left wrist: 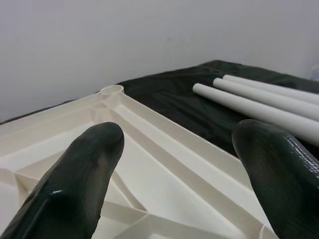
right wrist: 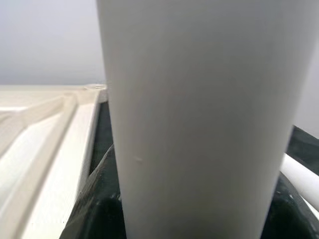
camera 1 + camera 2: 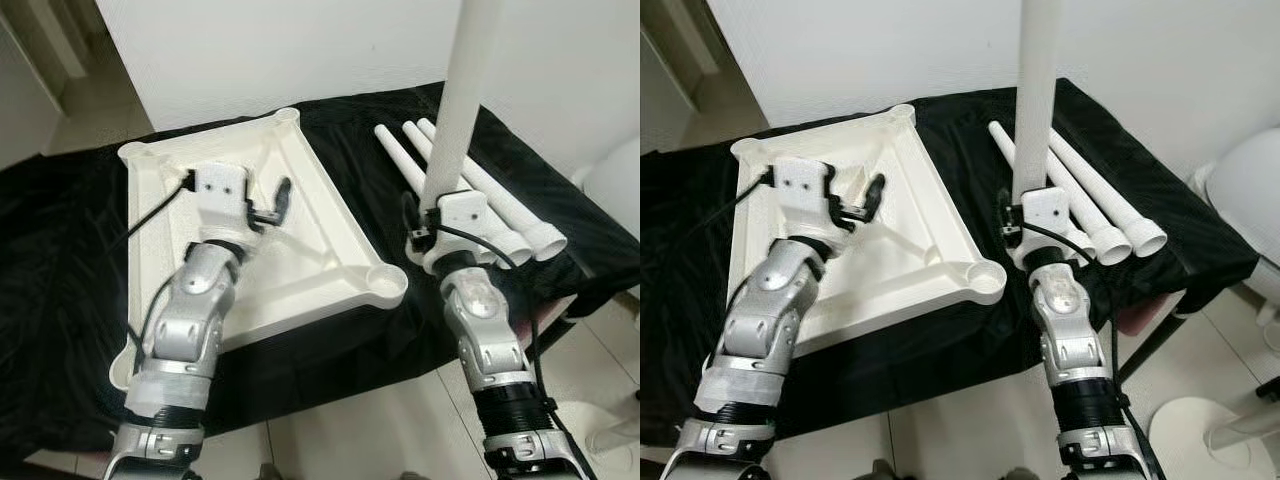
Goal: Building children table
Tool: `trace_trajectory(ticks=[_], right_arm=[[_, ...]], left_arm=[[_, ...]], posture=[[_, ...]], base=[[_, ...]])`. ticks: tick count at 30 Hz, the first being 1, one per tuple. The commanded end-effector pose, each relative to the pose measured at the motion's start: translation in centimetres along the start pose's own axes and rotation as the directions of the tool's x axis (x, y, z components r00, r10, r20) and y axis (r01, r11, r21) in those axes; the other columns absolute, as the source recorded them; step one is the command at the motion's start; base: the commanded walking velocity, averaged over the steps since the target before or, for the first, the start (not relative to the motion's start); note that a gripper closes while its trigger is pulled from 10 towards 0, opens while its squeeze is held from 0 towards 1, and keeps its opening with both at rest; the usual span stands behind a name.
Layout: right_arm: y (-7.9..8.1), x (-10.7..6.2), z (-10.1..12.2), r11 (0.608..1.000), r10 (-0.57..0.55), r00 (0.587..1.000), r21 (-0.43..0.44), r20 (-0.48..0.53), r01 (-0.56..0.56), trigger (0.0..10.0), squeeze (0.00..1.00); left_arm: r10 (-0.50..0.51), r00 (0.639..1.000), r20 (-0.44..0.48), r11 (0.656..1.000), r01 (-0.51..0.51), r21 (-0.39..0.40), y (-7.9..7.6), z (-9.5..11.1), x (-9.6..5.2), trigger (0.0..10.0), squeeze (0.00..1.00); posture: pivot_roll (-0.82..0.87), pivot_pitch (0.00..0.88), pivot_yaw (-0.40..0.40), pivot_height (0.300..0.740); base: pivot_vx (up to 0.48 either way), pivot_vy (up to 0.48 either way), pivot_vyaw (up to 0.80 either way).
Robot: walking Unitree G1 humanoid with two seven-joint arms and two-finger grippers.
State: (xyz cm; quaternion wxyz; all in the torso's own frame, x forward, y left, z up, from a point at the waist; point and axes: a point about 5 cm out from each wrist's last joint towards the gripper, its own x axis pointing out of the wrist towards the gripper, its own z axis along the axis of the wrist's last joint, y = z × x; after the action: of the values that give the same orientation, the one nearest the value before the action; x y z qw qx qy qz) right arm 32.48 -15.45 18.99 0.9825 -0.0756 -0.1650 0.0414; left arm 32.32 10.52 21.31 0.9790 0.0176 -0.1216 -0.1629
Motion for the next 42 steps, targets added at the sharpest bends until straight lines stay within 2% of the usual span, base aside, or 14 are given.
trace_trajectory(ticks=[1,12,16,25,35,42], right_arm=[[0.4,0.0,0.1,1.0,0.011,1.0,0.003,0.014,-0.011,10.0,0.0],[0.3,0.0,0.2,1.0,0.002,1.0,0.007,0.015,-0.002,10.0,0.0],[0.3,0.0,0.5,1.0,0.002,0.999,0.015,0.036,-0.003,10.0,0.0],[1.3,0.2,2.4,0.996,0.072,0.989,0.05,0.126,-0.079,10.0,0.0],[1.4,0.0,2.4,0.994,0.087,0.988,0.06,0.13,-0.095,10.0,0.0],[1.2,-0.1,2.6,0.994,0.083,0.987,0.064,0.138,-0.093,10.0,0.0]], left_arm=[[0.008,1.0,0.002,0.999,-0.008,0.037,0.2,0.0,-0.2,10.0,0.0],[0.004,1.0,0.028,0.998,-0.006,0.055,0.0,0.3,-0.3,10.0,0.0],[0.001,0.999,0.033,0.998,-0.003,0.057,0.0,0.3,-0.3,10.0,0.0],[-0.013,0.999,0.04,1.0,0.012,0.027,0.1,0.5,-0.4,10.0,0.0],[-0.014,0.999,0.035,0.999,0.012,0.044,0.1,0.4,-0.6,10.0,0.0],[-0.015,1.0,0.023,1.0,0.015,0.01,0.3,0.3,-0.6,10.0,0.0]], posture=[[-0.09,0.051,0.087,0.74],[-0.09,0.059,0.09,0.74],[-0.09,0.059,0.089,0.74],[-0.08,0.062,0.084,0.74],[-0.08,0.066,0.08,0.74],[-0.08,0.068,0.081,0.74]], base=[[0.0,0.0,0.0],[0.0,0.0,0.0],[0.0,0.0,0.0],[0.0,0.0,0.0],[0.0,0.0,0.0],[0.0,0.0,0.0]])
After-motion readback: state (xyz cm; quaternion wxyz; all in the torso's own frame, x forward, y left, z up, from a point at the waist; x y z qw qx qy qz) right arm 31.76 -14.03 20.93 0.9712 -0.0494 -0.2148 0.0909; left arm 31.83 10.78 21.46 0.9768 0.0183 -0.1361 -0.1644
